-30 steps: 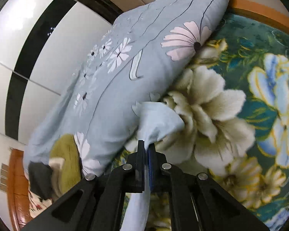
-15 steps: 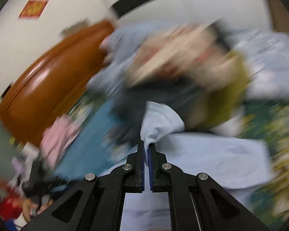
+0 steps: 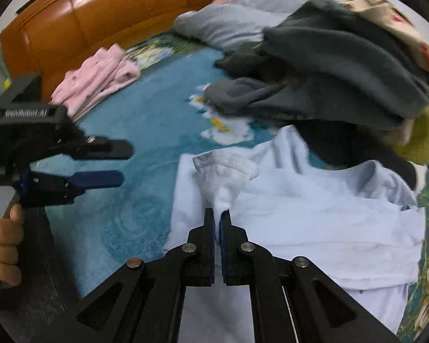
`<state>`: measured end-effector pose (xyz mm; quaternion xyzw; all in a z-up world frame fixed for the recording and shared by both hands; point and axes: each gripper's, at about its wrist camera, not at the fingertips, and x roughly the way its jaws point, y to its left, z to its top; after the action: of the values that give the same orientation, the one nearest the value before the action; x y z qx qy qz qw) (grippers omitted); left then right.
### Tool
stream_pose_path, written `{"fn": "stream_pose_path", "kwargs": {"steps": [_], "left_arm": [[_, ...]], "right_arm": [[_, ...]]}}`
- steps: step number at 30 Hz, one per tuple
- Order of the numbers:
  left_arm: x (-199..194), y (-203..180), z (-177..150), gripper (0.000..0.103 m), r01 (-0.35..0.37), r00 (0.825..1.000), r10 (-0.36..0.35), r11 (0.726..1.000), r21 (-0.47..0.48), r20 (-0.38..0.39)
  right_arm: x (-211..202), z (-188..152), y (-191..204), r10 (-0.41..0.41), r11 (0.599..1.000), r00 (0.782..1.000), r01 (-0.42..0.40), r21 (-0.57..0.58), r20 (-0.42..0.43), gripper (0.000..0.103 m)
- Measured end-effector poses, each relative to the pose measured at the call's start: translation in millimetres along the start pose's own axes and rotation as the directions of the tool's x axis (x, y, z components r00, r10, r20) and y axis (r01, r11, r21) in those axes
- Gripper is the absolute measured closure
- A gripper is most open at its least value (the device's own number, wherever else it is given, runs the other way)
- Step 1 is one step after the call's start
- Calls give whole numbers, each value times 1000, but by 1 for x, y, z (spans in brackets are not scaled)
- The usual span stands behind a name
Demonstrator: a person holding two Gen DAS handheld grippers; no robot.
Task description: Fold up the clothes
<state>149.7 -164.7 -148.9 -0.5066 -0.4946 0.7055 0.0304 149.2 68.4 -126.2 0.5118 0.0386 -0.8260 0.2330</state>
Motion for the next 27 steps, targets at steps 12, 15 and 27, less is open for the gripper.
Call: {"fn": "stream_pose_path", "kwargs": {"steps": [12, 15, 27], "left_arm": [[31, -10, -7, 50, -110, 990, 116, 991, 72, -76], [46, -17, -13, 50, -140, 981, 156, 982, 130, -117], [71, -49, -38, 94, -271, 947, 316, 878, 394, -52]], "right_arm": [[-13, -4, -35, -25, 999, 999, 24, -28, -33, 65], [-22, -4, -67, -76, 997, 997, 77, 23, -32, 65], [-33, -25, -155, -100, 938, 992, 122, 324, -83, 64]]}}
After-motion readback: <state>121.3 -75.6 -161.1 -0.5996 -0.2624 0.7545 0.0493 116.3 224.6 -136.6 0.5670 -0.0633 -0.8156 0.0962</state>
